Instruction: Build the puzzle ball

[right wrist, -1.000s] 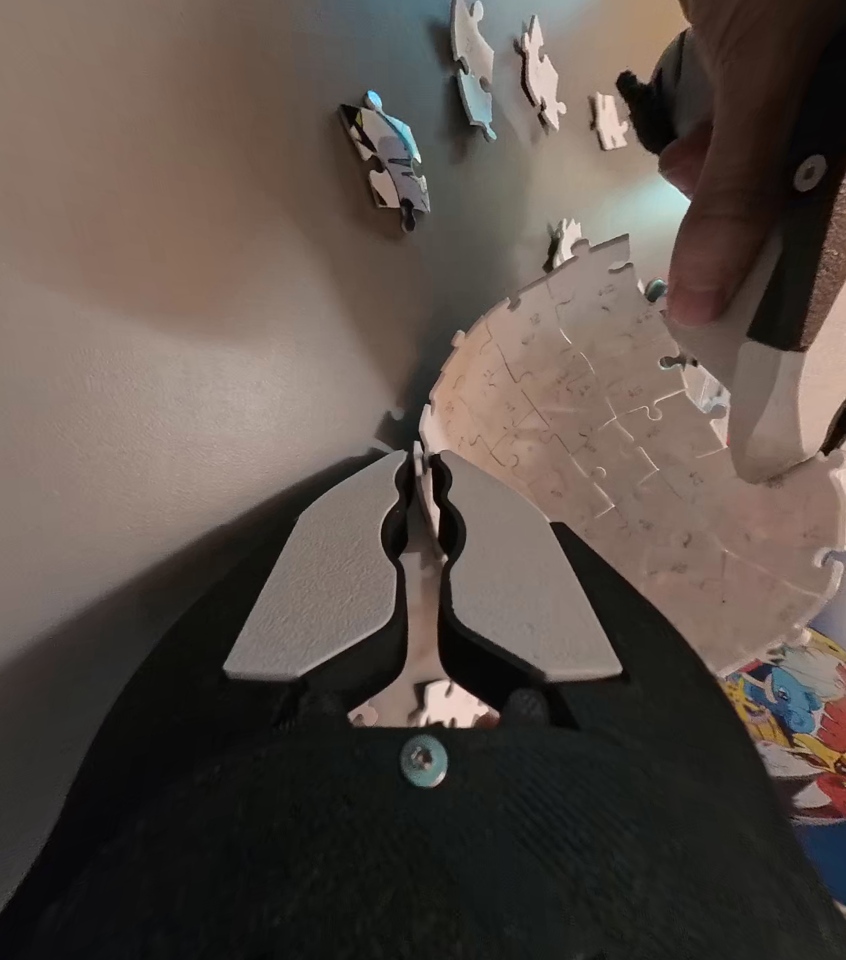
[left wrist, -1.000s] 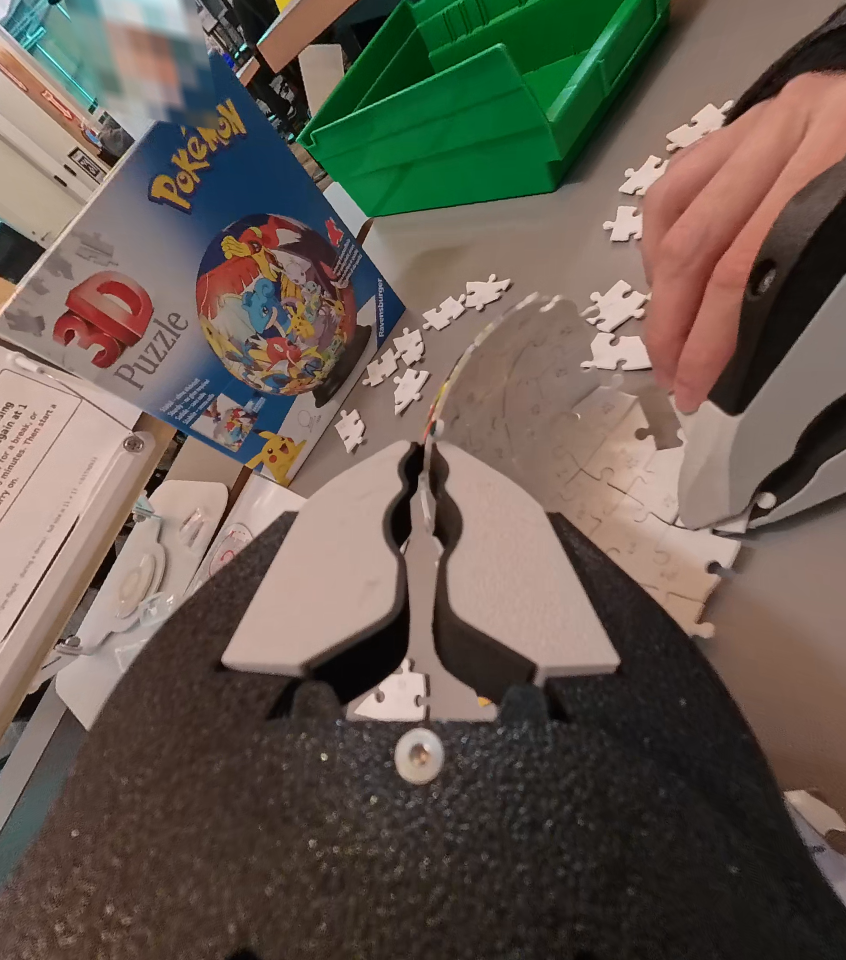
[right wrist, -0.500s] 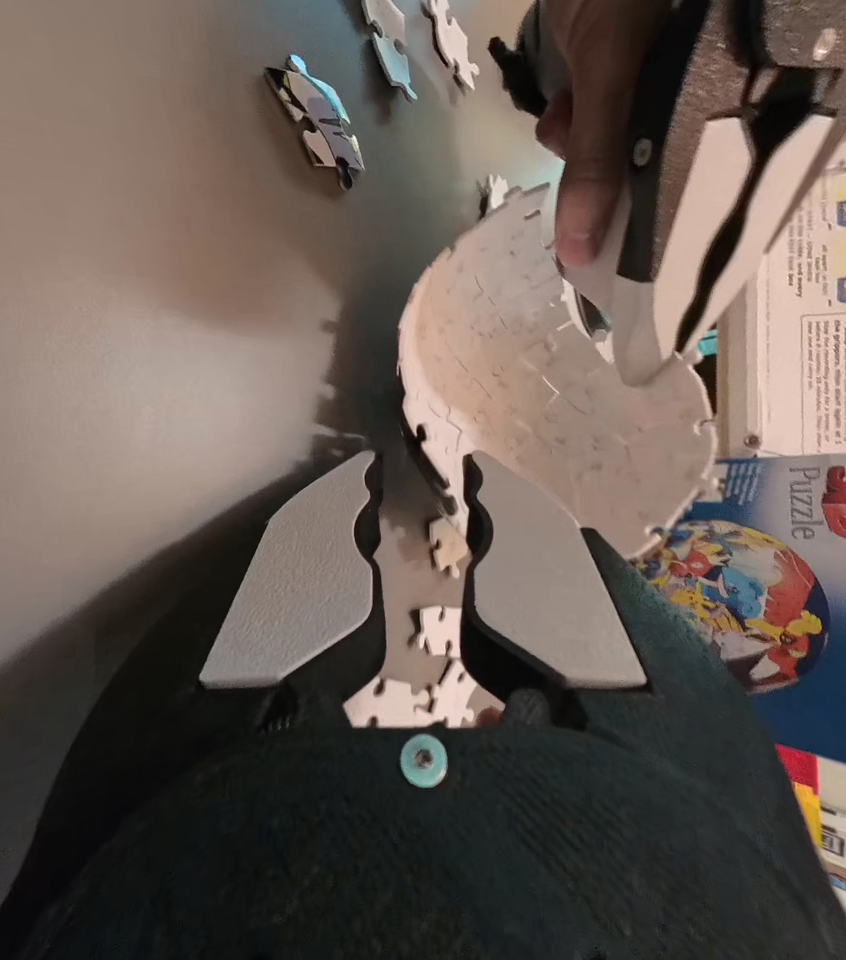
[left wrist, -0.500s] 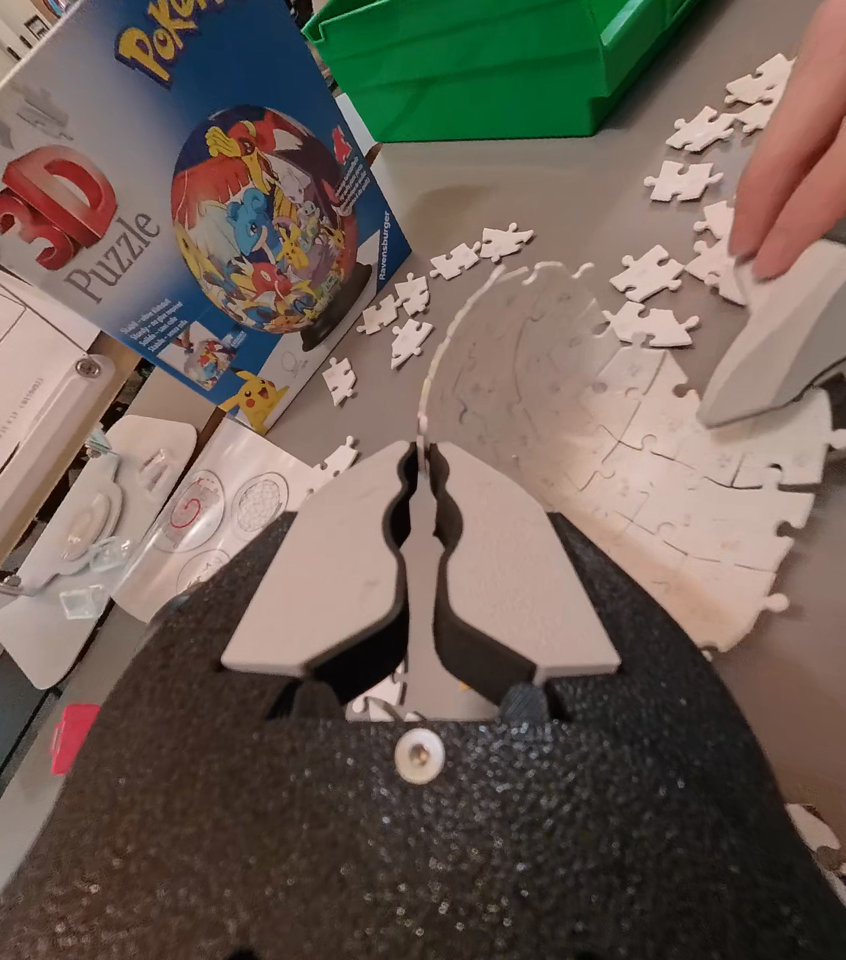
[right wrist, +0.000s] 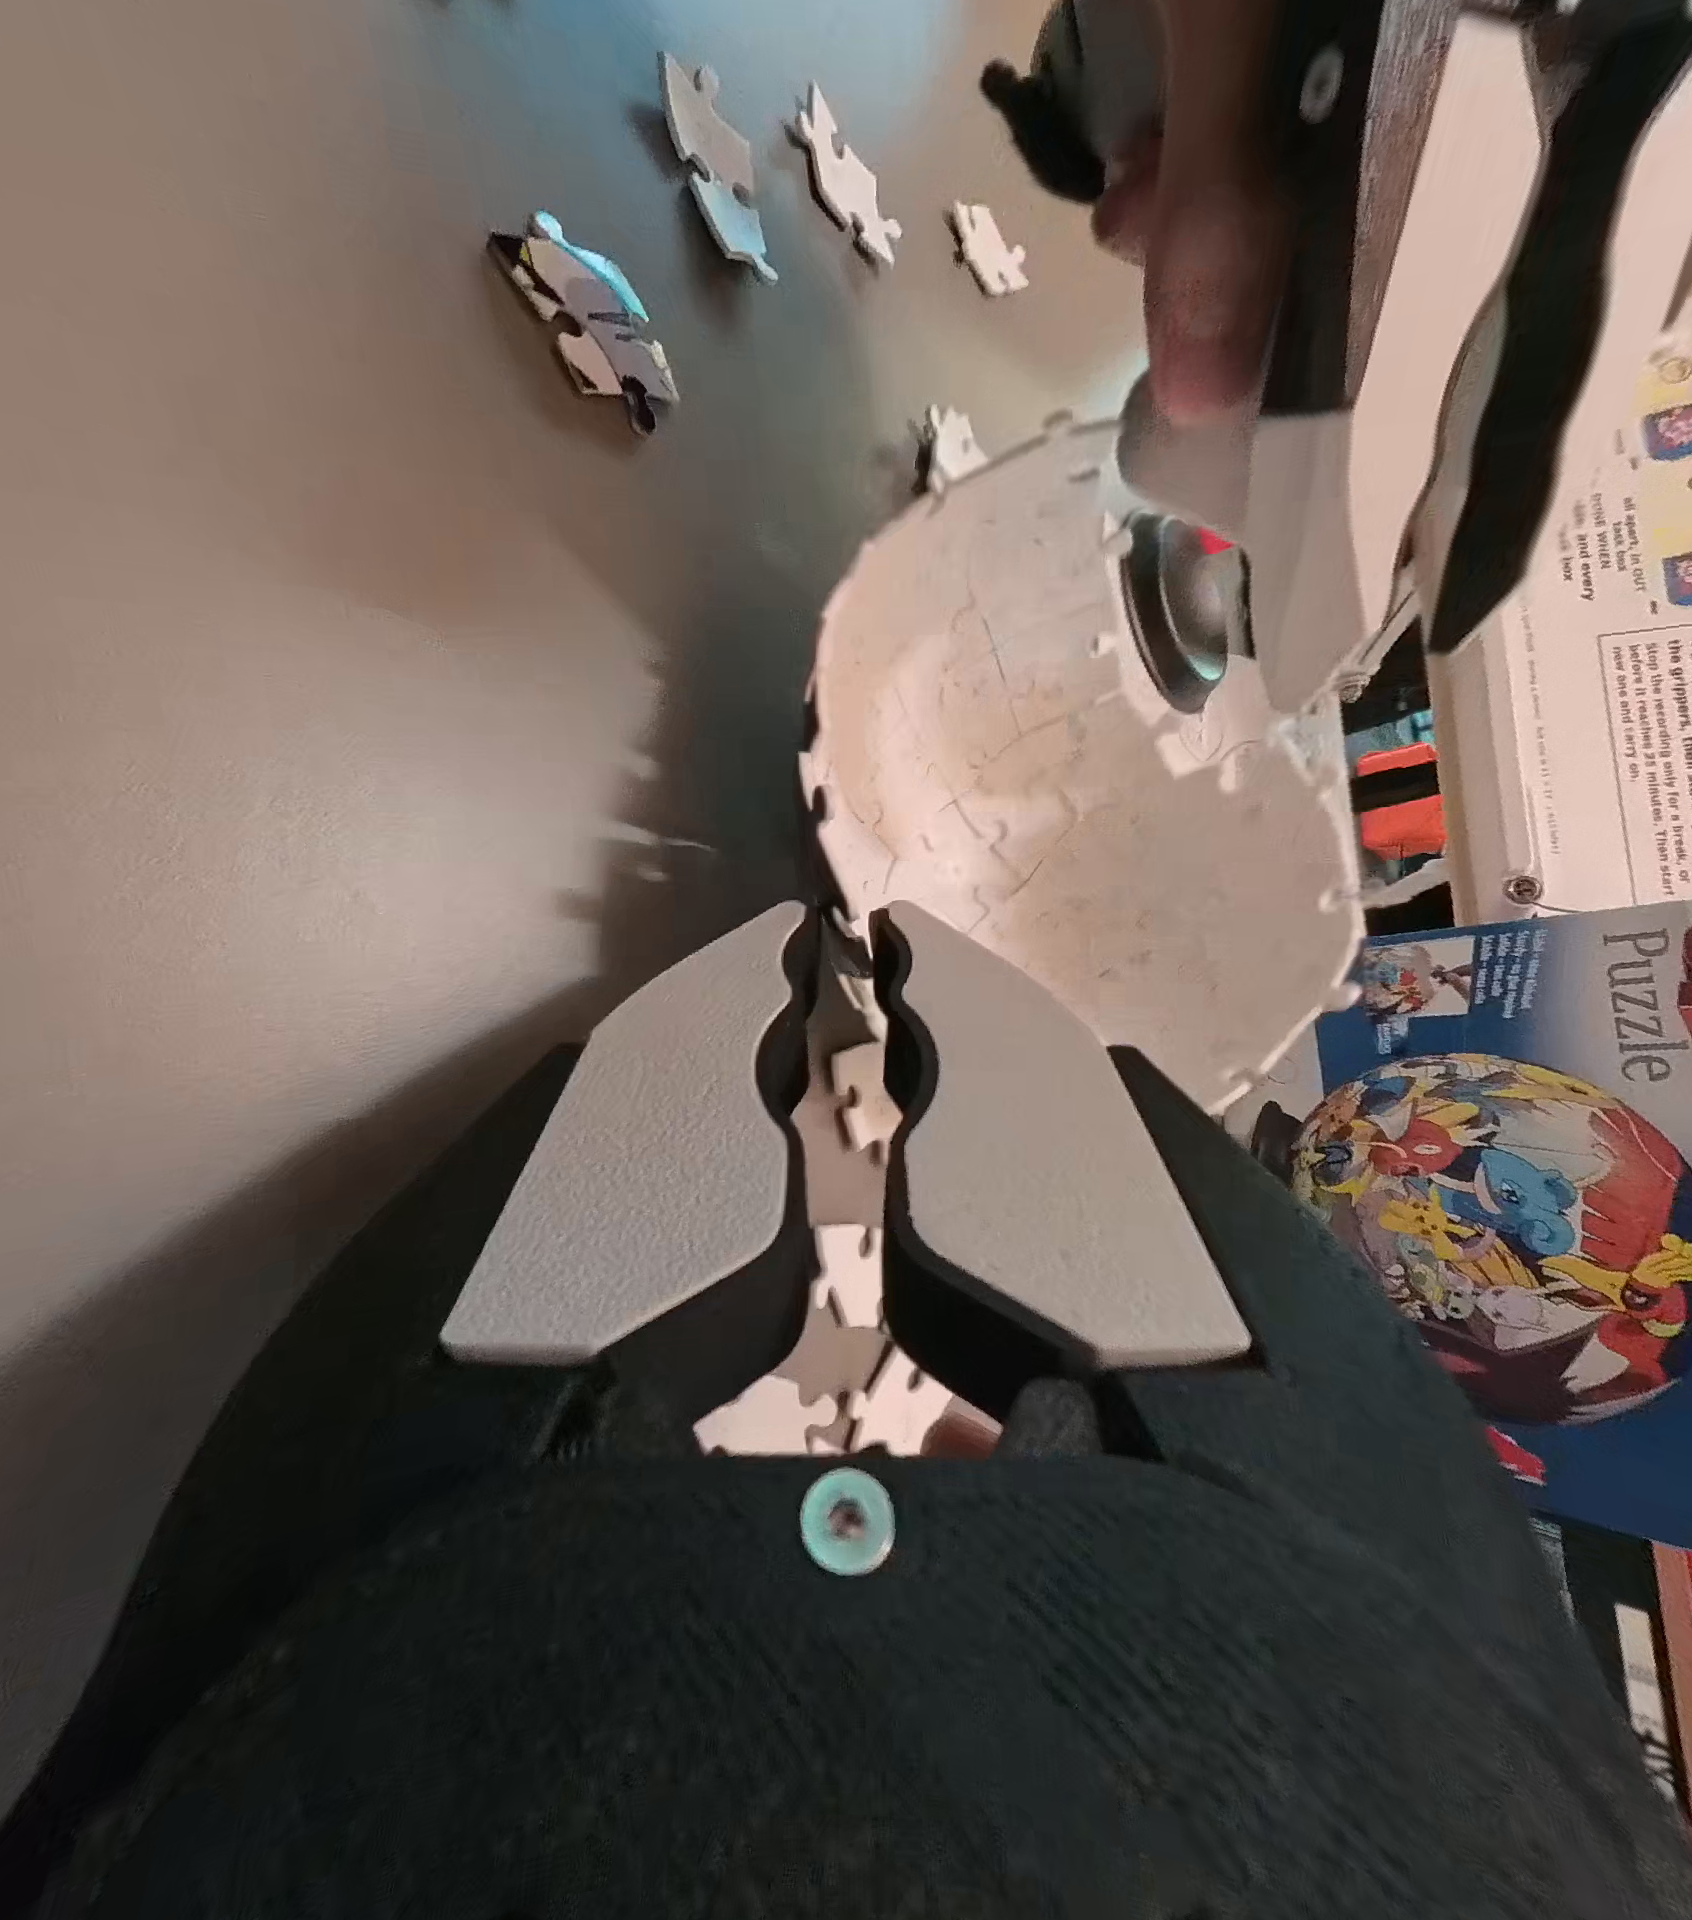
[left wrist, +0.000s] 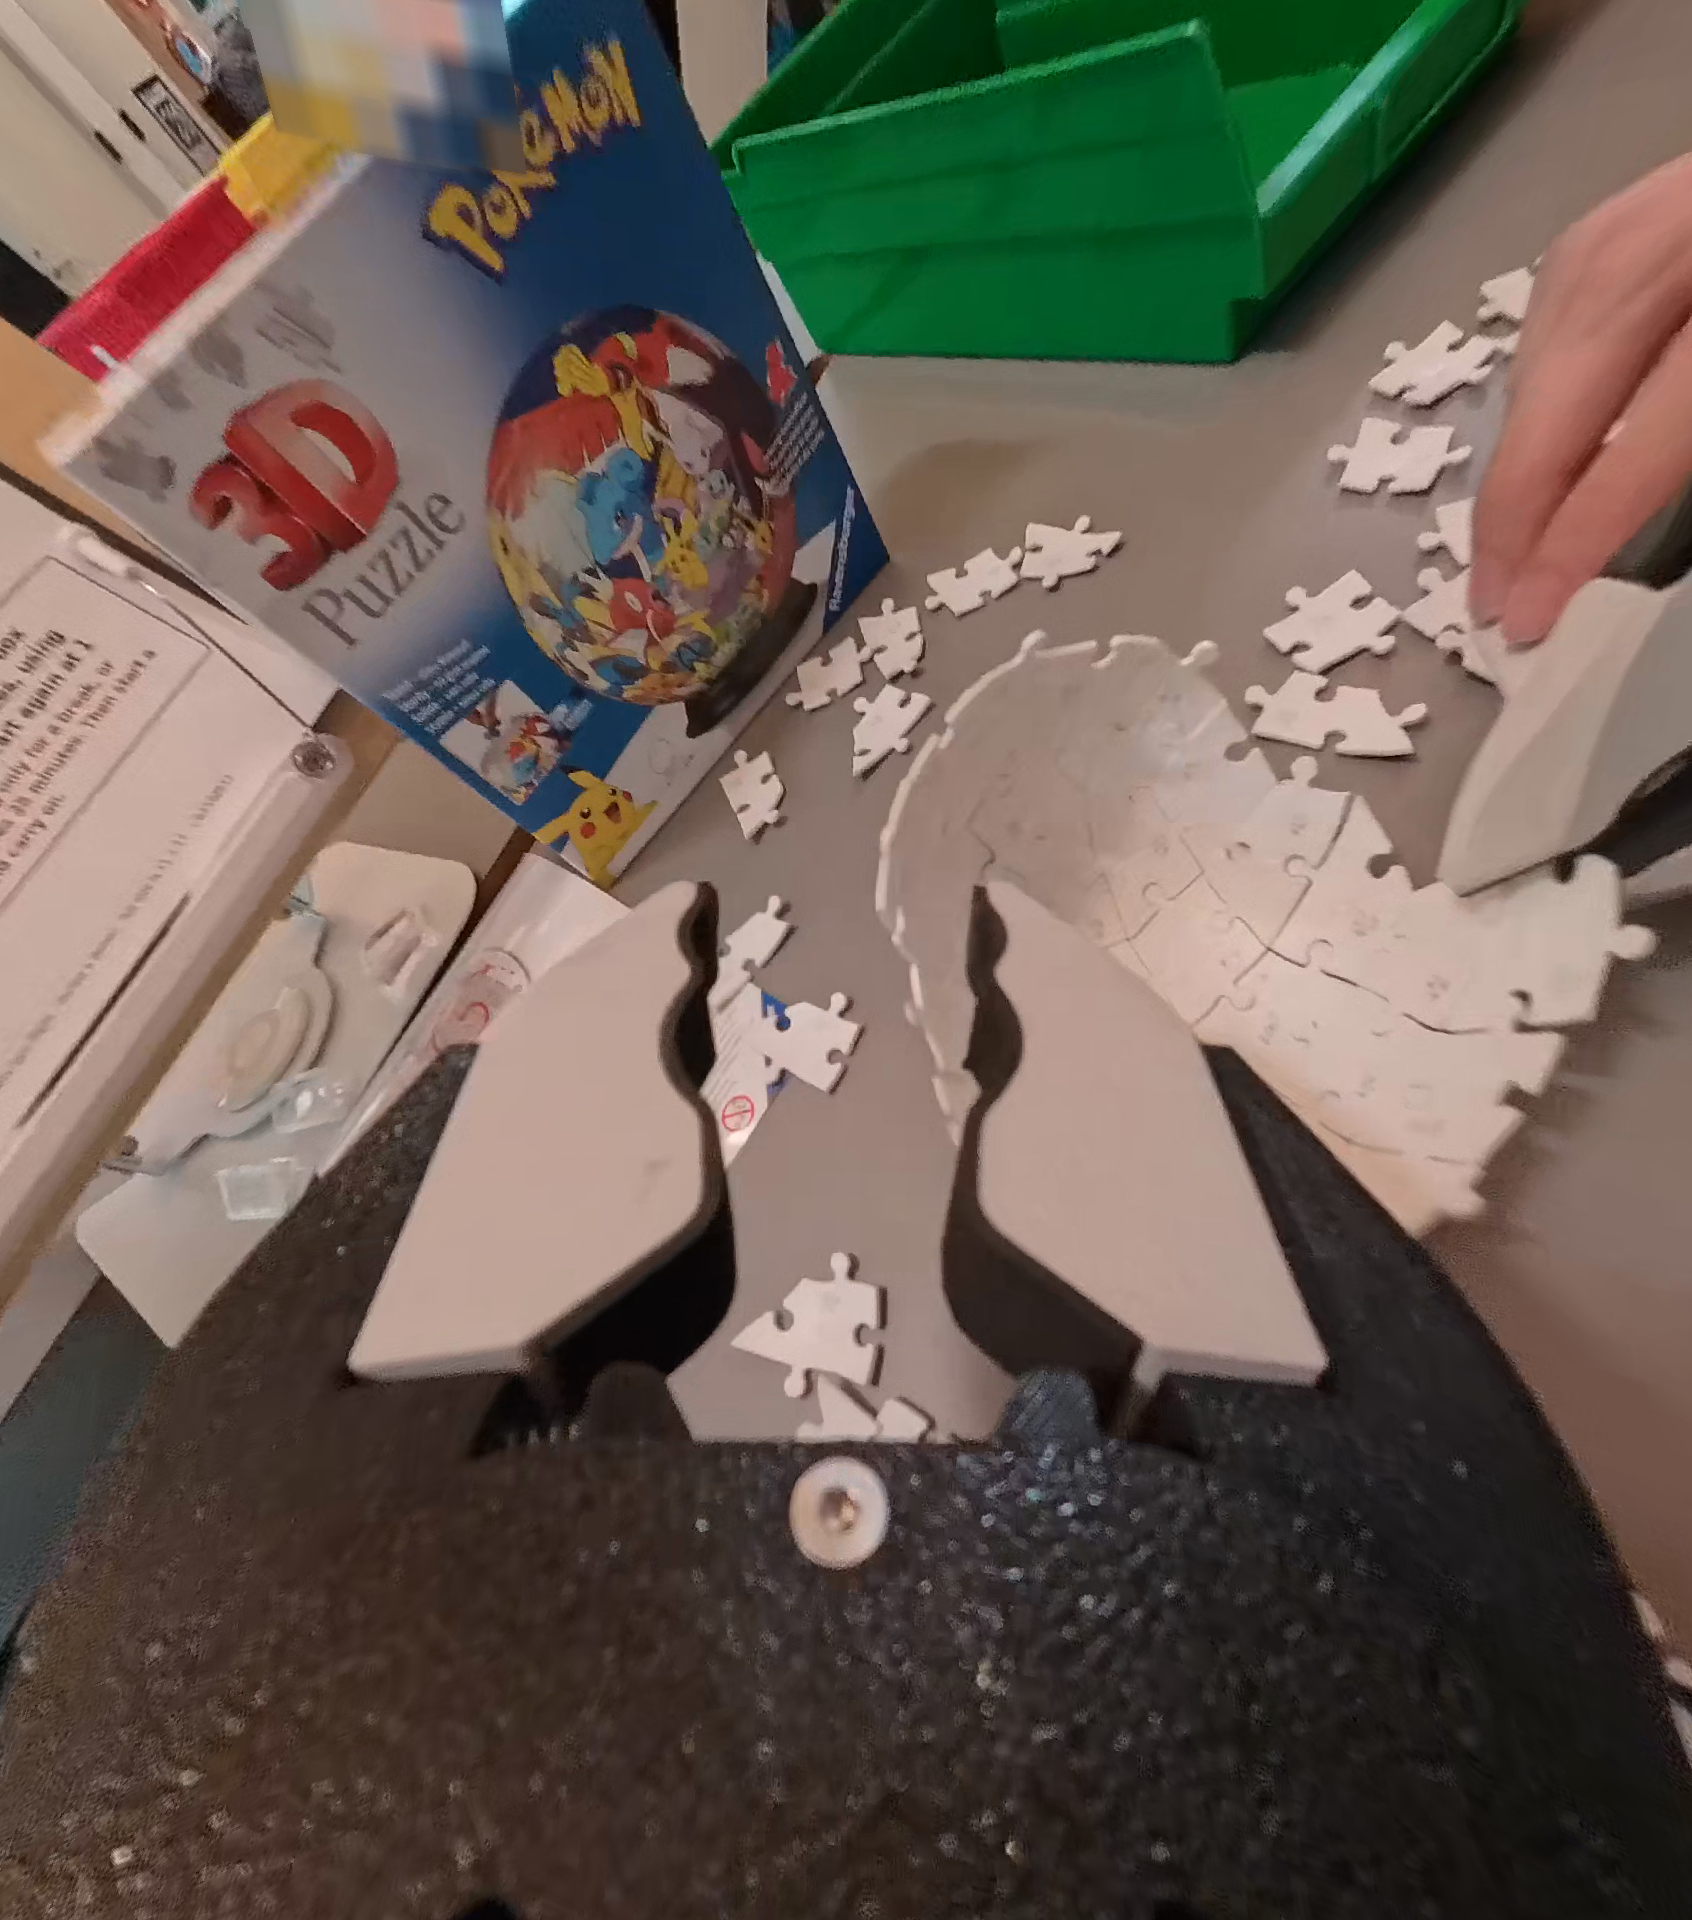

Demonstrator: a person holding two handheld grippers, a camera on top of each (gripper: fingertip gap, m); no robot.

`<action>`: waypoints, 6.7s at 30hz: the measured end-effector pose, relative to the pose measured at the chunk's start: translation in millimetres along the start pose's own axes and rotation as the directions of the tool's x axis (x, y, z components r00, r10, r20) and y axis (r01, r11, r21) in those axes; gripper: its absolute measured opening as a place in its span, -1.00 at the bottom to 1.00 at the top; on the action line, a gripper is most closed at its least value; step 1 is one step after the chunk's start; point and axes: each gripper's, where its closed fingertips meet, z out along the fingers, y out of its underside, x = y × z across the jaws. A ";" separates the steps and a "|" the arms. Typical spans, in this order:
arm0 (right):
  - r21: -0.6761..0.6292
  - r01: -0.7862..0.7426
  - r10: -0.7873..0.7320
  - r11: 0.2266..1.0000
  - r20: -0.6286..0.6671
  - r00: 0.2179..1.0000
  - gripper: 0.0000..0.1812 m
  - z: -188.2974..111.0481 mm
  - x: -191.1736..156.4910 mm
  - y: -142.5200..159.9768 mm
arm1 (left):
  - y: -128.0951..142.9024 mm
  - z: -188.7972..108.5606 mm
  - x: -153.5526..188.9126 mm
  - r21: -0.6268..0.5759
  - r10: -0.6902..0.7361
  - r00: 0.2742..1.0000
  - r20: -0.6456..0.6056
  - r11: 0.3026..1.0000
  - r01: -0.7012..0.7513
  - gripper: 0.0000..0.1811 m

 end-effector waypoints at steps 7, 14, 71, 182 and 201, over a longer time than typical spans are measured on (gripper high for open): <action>0.057 -0.047 0.046 0.997 0.018 0.999 -0.93 -1.7 4.8 -2.7 | -16.7 -45.5 73.1 0.083 0.280 0.878 -0.389 0.960 -0.269 -0.63; 0.082 -0.086 0.082 0.993 0.051 0.995 -0.93 -1.1 4.3 -1.4 | 19.4 -24.0 91.6 -0.086 0.490 0.685 -0.539 0.777 -0.624 -0.70; 0.020 -0.062 0.064 0.998 -0.112 0.992 -0.95 22.1 -7.1 -11.4 | 38.3 1.8 112.8 -0.093 0.650 0.714 -0.260 0.719 -0.688 -0.98; -0.033 0.084 -0.081 0.996 -0.730 0.678 -0.94 -18.1 81.6 -27.0 | 22.3 -16.2 124.8 -0.135 -0.262 0.955 -0.139 0.960 0.244 -0.96; -0.016 0.039 -0.038 0.999 -0.728 0.684 -0.95 -22.1 75.5 -27.0 | 48.4 12.6 122.1 -0.346 -0.417 0.907 0.055 0.845 0.409 -1.00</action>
